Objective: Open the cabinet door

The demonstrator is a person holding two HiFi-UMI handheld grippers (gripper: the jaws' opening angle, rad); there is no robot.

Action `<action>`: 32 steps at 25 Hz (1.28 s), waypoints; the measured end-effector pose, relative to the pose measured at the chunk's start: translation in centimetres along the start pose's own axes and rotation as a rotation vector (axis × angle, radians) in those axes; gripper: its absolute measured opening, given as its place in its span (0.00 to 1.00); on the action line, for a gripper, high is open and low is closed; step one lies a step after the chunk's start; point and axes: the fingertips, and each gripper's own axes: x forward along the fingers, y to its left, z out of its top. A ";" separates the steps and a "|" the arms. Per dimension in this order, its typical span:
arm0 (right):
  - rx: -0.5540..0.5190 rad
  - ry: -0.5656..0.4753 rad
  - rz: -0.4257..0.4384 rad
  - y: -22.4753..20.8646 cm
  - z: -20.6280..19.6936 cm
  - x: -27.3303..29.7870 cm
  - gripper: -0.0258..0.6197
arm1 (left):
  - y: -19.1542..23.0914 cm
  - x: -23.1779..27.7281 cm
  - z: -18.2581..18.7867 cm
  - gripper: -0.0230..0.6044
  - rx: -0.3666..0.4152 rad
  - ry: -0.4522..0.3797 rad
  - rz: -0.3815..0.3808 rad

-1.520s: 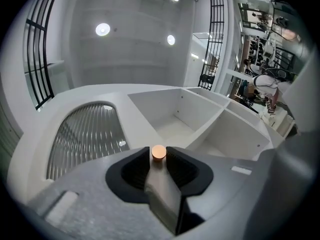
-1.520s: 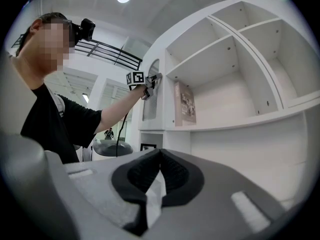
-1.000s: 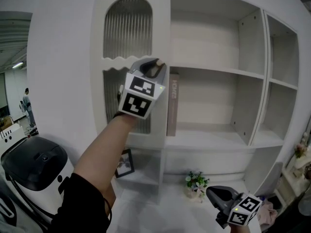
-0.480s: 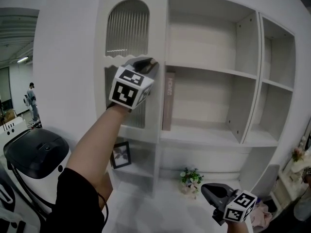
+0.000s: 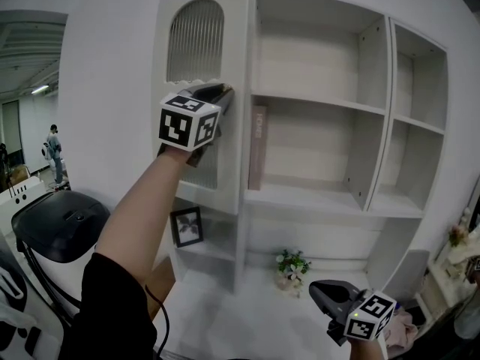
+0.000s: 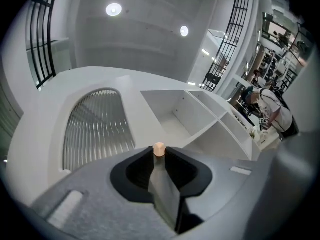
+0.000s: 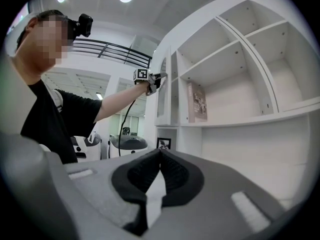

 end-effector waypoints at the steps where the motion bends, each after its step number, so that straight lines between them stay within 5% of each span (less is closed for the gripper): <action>1: -0.002 -0.002 0.007 0.4 0.0 -0.1 0.04 | 0.0 -0.5 0.2 0.15 -0.015 -0.003 0.000; 15: -0.017 -0.025 0.012 6.0 1.7 0.9 0.04 | 0.9 -5.7 2.4 0.15 -0.119 -0.039 -0.055; 32: 0.007 -0.059 -0.028 15.9 2.9 8.2 0.04 | 3.4 -11.9 4.4 0.15 -0.177 -0.118 -0.233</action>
